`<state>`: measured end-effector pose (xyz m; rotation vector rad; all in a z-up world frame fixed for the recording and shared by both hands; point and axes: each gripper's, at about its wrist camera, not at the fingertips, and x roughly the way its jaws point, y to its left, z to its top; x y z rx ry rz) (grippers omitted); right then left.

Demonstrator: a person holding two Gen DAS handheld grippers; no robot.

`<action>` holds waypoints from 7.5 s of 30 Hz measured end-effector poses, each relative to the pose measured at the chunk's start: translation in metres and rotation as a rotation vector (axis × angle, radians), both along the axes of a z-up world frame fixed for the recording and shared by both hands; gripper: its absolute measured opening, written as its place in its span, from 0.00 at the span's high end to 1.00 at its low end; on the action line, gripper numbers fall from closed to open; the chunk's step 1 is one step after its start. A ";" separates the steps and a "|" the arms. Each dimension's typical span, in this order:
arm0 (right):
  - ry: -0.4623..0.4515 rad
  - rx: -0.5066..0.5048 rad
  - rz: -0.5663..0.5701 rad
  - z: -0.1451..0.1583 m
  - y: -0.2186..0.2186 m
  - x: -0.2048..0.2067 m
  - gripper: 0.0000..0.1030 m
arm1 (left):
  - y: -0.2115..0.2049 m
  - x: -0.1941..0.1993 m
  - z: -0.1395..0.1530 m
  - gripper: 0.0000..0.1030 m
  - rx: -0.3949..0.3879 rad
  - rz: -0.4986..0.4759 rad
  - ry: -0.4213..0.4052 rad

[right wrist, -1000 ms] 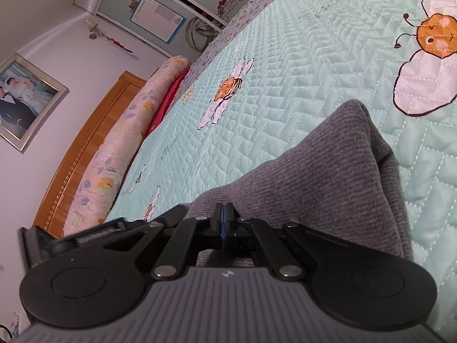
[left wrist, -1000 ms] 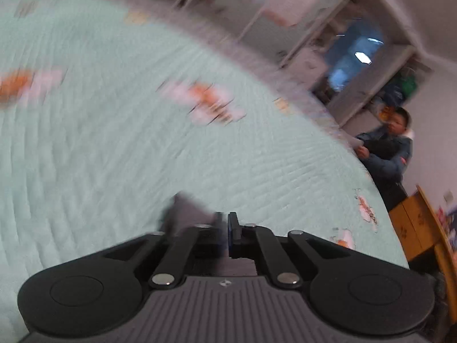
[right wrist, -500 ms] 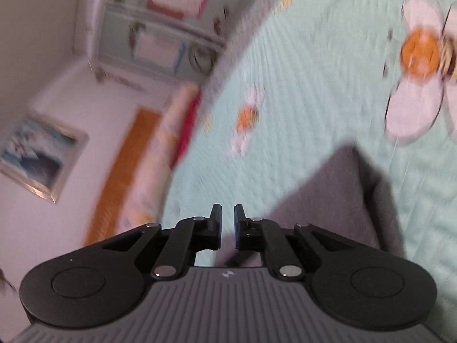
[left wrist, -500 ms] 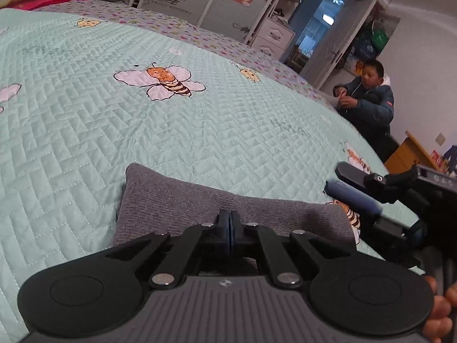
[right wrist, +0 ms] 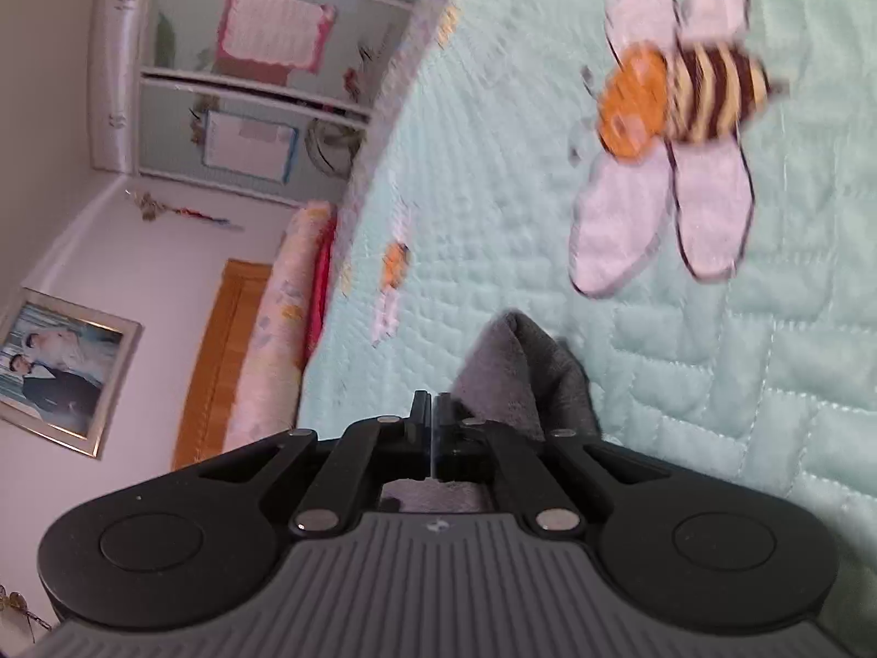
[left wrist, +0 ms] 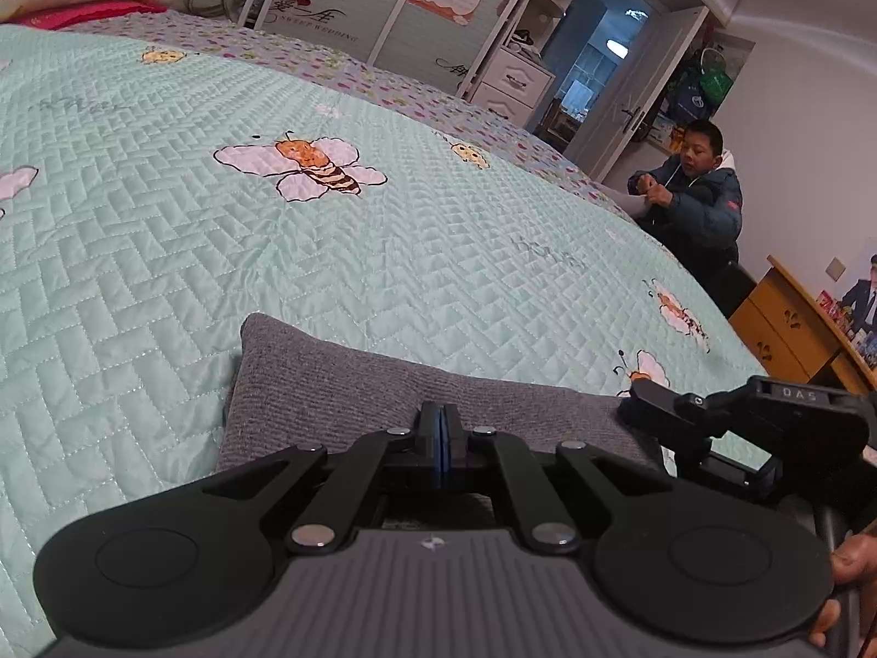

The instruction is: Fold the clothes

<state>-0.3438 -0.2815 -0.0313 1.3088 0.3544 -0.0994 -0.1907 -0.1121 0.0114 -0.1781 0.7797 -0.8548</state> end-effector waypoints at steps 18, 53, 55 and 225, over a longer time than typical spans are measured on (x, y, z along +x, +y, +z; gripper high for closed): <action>0.021 -0.095 0.117 0.028 0.058 0.010 0.82 | 0.004 0.001 -0.002 0.96 -0.027 0.006 0.023; 0.079 -0.108 0.186 -0.007 0.098 -0.080 1.00 | 0.099 -0.068 0.002 0.68 0.068 -0.211 -0.090; 0.092 -0.142 0.198 0.002 0.100 -0.082 1.00 | 0.102 -0.066 0.009 0.70 0.082 -0.209 -0.066; 0.473 -1.298 0.268 0.192 -0.158 -0.164 0.75 | -0.319 -0.106 0.078 0.73 0.087 -0.946 0.000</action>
